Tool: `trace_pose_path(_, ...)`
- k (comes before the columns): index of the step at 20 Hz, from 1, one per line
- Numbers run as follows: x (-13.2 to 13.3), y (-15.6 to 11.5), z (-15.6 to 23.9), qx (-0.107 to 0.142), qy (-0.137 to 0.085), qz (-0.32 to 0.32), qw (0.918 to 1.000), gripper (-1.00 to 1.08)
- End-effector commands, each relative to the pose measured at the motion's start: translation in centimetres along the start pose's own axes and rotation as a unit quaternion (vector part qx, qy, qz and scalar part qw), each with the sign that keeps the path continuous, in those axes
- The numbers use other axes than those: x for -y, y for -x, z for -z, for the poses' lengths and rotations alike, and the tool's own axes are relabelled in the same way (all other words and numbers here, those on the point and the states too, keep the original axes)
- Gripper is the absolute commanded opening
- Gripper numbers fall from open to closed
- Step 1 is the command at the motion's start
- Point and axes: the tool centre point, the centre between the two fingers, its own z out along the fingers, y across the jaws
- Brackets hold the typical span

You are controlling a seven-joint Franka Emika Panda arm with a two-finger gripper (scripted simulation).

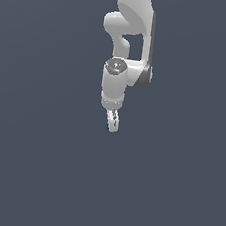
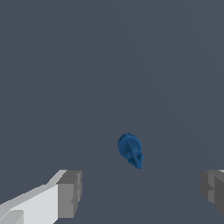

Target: Pick up the object and move it to a goal position.

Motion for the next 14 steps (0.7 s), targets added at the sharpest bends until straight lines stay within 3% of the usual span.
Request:
trace_pose_path(1, -0.17, -0.01, -0.14, -0.001, 0.000, -0.017, 0.9999, 1.00)
trace_pose_path(14, -0.38, -0.01, -1.11, -0.001, 0.000, -0.032, 0.9995, 1.00)
